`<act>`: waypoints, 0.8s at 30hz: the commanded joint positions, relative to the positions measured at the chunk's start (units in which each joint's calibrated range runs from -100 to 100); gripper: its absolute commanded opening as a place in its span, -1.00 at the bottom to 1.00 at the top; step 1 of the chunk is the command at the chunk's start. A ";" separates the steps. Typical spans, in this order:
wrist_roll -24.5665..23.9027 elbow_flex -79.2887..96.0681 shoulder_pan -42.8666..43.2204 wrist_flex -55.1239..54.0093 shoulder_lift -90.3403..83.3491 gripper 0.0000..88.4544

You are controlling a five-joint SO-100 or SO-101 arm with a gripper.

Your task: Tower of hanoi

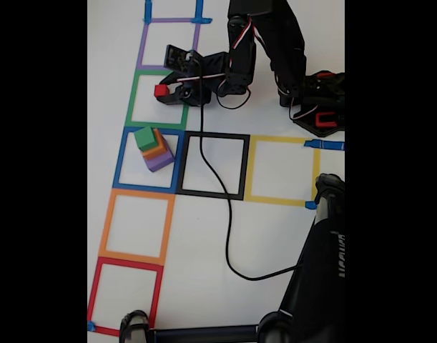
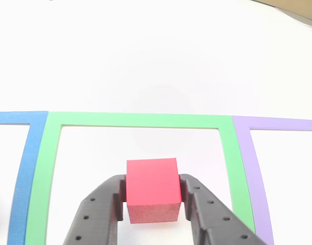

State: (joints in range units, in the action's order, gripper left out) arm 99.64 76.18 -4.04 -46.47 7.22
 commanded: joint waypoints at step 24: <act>0.36 -72.18 16.69 125.34 -46.50 -0.90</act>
State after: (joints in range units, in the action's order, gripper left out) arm 100.00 23.95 9.07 64.05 -40.06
